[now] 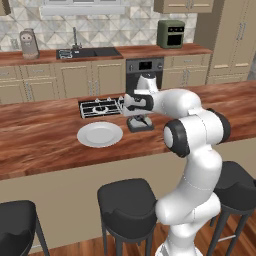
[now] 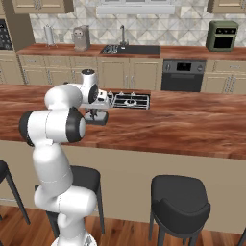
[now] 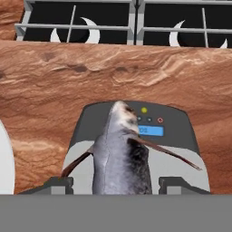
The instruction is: Take the fish from the fridge and place it on the digital scale on the counter by the fridge. Wait a few seconds for a reading, then move it to the plate on the dining counter.
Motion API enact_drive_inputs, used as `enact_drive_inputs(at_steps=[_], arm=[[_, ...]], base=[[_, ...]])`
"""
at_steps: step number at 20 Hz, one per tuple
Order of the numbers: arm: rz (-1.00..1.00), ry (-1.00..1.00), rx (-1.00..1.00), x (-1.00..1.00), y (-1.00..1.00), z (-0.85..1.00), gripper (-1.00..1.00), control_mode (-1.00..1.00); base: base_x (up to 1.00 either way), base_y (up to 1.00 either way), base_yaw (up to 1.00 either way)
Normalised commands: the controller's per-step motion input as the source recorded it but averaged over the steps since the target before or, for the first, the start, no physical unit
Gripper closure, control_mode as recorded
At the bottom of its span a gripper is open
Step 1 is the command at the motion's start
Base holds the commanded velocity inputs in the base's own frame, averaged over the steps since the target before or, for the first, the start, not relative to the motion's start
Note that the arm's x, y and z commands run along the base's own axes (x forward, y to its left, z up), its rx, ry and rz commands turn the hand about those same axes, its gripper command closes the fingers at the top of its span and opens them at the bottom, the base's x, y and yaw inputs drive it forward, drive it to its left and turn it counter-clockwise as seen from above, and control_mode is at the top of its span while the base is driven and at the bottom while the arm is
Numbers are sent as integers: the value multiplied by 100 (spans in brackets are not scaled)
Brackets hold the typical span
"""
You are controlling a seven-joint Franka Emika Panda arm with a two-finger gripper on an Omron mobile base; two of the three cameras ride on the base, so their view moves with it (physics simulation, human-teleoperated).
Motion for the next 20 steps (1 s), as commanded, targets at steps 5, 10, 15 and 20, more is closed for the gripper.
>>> enact_drive_inputs(at_steps=[5,10,15,20], arm=[[0,0,0,0,0,0,-100,-100],[0,0,0,-22,0,19,-100,-100],[0,-1,0,-67,-1,45,-100,-100],[1,-3,0,-96,-4,46,-100,-100]], base=[[0,0,0],[0,0,0],[0,0,0],[0,0,0]])
